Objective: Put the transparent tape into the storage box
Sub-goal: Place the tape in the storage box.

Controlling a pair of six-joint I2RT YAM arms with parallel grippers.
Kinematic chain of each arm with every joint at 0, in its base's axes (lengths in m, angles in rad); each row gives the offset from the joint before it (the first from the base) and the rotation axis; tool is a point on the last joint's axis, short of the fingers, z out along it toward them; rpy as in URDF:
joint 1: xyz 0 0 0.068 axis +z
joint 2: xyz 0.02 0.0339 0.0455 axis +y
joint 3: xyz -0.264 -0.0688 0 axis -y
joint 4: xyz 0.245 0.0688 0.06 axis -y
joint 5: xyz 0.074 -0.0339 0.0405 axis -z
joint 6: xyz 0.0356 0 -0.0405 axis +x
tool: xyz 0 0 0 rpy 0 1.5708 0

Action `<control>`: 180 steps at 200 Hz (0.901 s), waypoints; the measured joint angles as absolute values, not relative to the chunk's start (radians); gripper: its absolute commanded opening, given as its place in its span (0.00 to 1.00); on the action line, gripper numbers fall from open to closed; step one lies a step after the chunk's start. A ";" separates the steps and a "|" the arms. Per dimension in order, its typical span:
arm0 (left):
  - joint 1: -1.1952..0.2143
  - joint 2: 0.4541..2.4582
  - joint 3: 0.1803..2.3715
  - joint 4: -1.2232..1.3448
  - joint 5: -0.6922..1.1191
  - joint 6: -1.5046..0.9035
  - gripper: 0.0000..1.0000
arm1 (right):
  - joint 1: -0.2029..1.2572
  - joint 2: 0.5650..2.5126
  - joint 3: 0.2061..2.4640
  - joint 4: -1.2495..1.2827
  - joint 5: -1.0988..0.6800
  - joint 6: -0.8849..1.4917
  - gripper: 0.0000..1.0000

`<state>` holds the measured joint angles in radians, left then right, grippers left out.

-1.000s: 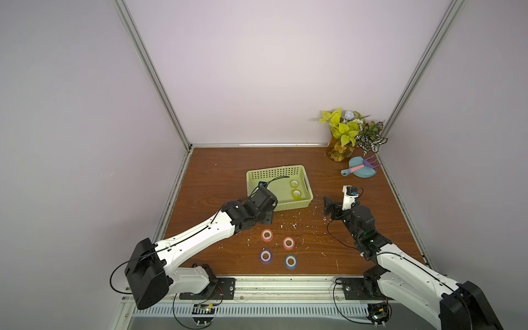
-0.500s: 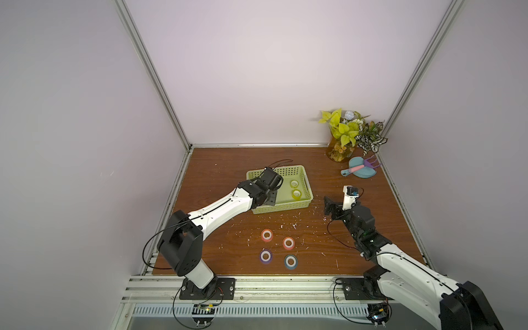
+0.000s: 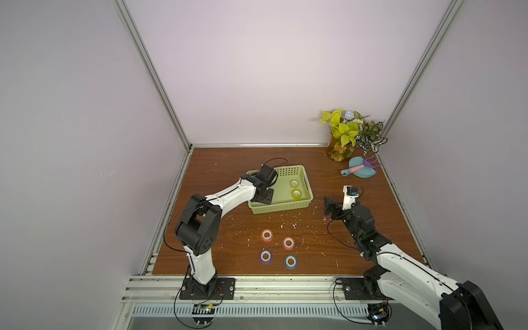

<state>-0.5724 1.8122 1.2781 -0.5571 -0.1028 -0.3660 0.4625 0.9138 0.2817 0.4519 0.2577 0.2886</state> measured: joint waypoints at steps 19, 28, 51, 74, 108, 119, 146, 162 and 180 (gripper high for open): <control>-0.572 1.833 1.278 -0.556 -0.099 -0.362 0.55 | 0.463 0.918 0.282 0.451 0.258 0.289 0.99; -0.571 1.842 1.278 -0.556 -0.098 -0.361 0.55 | 0.463 0.918 0.282 0.451 0.258 0.289 0.99; -0.570 1.865 1.279 -0.553 -0.098 -0.359 0.56 | 0.463 0.918 0.282 0.451 0.258 0.289 0.99; -0.570 1.885 1.279 -0.553 -0.098 -0.357 0.58 | 0.463 0.918 0.282 0.451 0.258 0.289 0.99; -0.570 1.890 1.280 -0.553 -0.099 -0.351 0.66 | 0.463 0.918 0.282 0.451 0.258 0.289 0.99; -0.570 1.890 1.282 -0.553 -0.099 -0.351 0.67 | 0.463 0.918 0.282 0.451 0.258 0.289 0.99; -0.570 1.890 1.300 -0.554 -0.100 -0.348 0.70 | 0.463 0.918 0.282 0.451 0.258 0.289 0.99; -0.570 1.889 1.314 -0.555 -0.102 -0.347 0.72 | 0.463 0.918 0.282 0.451 0.258 0.289 0.99; -0.570 1.881 1.328 -0.557 -0.104 -0.348 0.77 | 0.463 0.918 0.282 0.451 0.258 0.289 0.99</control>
